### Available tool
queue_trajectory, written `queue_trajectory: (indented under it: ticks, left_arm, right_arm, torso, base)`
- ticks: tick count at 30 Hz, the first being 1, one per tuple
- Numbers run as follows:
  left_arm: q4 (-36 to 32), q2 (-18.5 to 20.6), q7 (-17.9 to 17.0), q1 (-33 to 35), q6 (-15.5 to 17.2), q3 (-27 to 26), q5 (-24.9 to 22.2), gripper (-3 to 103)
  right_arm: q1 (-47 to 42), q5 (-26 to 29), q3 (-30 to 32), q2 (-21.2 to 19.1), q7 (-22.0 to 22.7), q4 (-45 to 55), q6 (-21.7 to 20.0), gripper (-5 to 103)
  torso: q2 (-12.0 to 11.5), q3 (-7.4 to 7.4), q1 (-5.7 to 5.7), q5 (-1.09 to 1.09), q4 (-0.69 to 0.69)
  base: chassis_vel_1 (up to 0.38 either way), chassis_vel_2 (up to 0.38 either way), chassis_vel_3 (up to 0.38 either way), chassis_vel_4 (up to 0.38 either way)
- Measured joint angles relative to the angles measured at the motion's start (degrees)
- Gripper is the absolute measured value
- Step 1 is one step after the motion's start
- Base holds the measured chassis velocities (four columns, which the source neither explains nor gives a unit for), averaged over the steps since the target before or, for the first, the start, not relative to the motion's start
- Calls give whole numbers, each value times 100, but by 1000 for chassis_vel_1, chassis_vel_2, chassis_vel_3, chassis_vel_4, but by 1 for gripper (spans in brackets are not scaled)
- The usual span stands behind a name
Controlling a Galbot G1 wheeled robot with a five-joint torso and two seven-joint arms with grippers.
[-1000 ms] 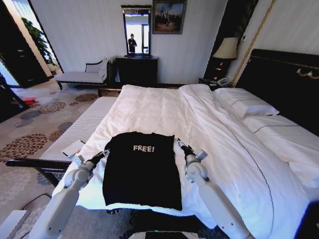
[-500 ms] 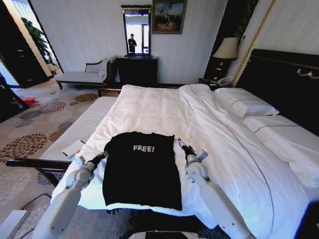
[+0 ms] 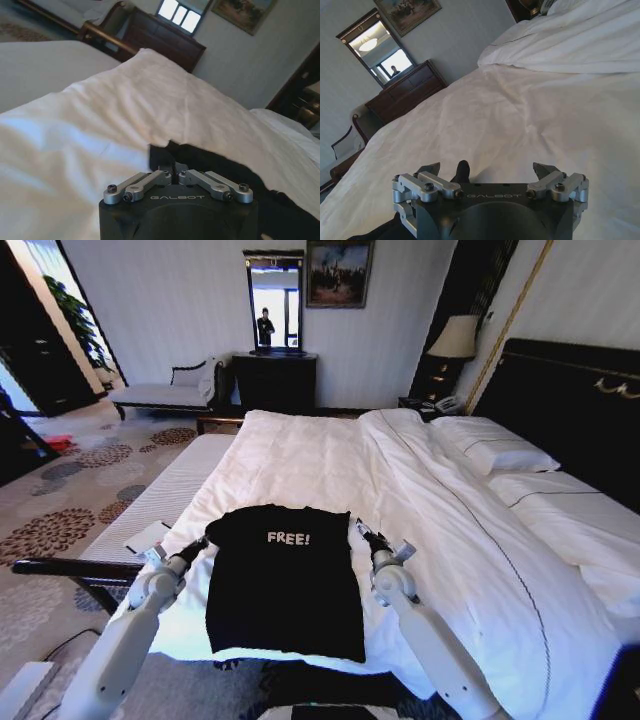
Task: Fold the clothes on the bed.
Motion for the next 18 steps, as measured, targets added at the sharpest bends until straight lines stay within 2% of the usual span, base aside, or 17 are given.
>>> queue_trajectory:
  ticks: [3,6,8,18]
  left_arm:
    - [210,27,-100,-529,20,399,4,1]
    - [351,5,-155,-824,39,582,1,1]
    - [656,-75,-197,-1237,58,918,32,1]
    - [1291,-353,-201,-1901,65,1759,268,1]
  right_arm:
    - [9,0,-6,29,0,-30,0,100]
    - [16,0,-9,38,0,-47,0,100]
    - [37,0,-13,46,0,-89,0,100]
    - [107,4,-9,99,-5,-196,0,100]
  torso:
    - [0,0,0,0,0]
    - [0,0,0,0,-1]
    - [0,0,0,0,-2]
    - [0,1,0,0,0]
  base:
    - [0,0,0,0]
    - [0,0,0,0]
    - [0,0,0,0]
    - [0,0,0,0]
